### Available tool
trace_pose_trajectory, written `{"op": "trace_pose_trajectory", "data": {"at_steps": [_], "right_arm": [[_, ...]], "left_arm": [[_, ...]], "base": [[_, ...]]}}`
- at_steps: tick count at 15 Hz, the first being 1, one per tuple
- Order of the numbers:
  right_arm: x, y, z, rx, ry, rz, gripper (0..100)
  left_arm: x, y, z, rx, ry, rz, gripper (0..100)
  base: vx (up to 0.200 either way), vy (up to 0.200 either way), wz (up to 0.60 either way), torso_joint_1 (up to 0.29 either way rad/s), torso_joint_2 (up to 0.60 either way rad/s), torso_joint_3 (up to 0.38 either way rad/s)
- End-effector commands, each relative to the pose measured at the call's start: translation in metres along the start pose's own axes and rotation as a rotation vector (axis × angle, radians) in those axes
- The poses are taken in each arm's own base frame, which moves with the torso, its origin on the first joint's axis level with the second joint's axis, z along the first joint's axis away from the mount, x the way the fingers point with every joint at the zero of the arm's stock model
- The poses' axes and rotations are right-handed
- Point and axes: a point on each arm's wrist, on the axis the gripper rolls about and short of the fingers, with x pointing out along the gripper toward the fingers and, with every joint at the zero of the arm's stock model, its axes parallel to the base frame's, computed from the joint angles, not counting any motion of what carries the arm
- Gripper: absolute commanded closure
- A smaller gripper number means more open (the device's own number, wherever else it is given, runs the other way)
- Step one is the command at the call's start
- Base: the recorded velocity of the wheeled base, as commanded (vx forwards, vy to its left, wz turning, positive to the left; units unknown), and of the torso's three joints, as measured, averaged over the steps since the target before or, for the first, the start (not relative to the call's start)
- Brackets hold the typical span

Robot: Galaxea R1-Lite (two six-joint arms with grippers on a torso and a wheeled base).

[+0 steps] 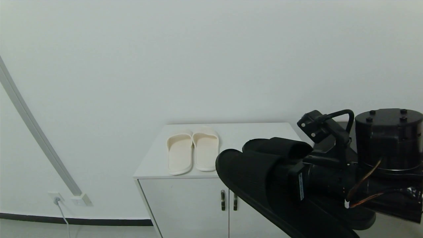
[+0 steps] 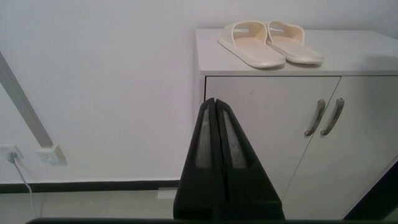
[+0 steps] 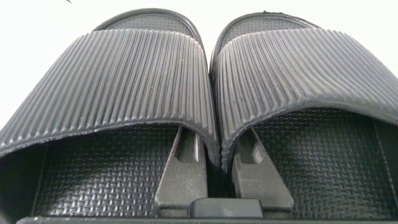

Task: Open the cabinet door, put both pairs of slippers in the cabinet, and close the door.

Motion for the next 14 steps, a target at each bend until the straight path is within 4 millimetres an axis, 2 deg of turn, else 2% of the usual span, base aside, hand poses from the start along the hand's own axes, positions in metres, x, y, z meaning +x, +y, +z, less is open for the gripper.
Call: {"op": "trace_pose_trajectory", "data": {"at_steps": [1, 3, 14], "right_arm": [[-0.003, 0.000, -0.005, -0.012, 0.009, 0.000, 100], [-0.003, -0.001, -0.006, -0.015, 0.011, -0.003, 100], [-0.007, -0.003, -0.018, -0.048, 0.051, -0.005, 100]], "left_arm": [[0.000, 0.000, 0.000, -0.001, 0.001, 0.001, 100], [0.000, 0.000, 0.000, -0.005, 0.001, 0.004, 100], [0.000, 0.000, 0.000, 0.000, 0.000, 0.001, 100]], "base": [[-0.200, 0.000, 0.00, 0.002, 0.00, 0.007], [-0.200, 0.000, 0.00, 0.012, 0.00, 0.002], [0.000, 0.000, 0.00, 0.000, 0.00, 0.000]]}}
